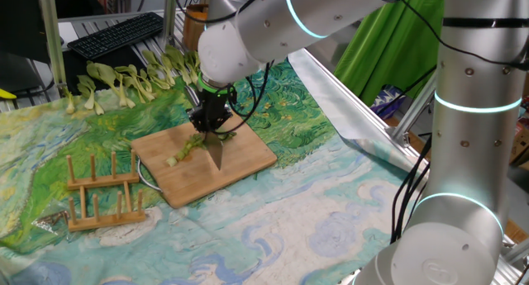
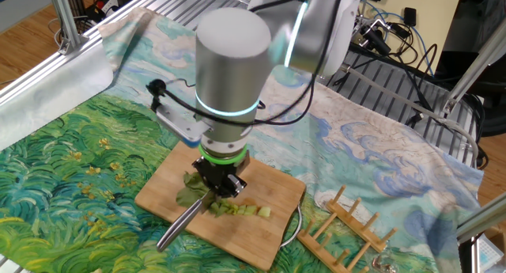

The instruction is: Chop the pakchoi

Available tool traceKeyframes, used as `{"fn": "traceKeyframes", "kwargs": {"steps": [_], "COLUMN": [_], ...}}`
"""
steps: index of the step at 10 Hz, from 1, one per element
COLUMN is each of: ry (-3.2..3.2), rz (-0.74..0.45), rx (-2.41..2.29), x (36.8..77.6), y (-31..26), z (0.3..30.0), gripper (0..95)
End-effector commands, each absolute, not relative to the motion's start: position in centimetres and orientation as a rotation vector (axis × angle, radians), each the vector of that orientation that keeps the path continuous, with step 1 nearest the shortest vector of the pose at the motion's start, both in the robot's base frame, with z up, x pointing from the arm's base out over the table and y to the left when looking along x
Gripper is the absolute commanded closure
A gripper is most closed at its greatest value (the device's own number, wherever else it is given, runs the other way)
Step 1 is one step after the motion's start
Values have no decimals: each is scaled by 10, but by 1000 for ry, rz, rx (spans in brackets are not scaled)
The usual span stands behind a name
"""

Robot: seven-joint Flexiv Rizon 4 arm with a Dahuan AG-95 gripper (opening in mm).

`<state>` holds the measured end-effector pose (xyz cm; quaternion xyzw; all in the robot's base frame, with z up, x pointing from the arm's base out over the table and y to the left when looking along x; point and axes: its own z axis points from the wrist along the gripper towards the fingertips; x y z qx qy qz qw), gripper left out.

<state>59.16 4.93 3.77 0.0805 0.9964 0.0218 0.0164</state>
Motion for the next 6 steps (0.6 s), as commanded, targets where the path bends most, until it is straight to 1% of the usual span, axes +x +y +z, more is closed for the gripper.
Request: {"fn": "traceKeyframes", "kwargs": {"steps": [1, 2, 3, 6], "ry": [3089, 3091, 3086, 3080], "rz": [73, 70, 93, 92], "rx": [272, 279, 313, 328], "x": [592, 592, 592, 592], "y": [51, 52, 54, 57], "z": [36, 37, 39, 39], "gripper": [950, 950, 950, 950]}}
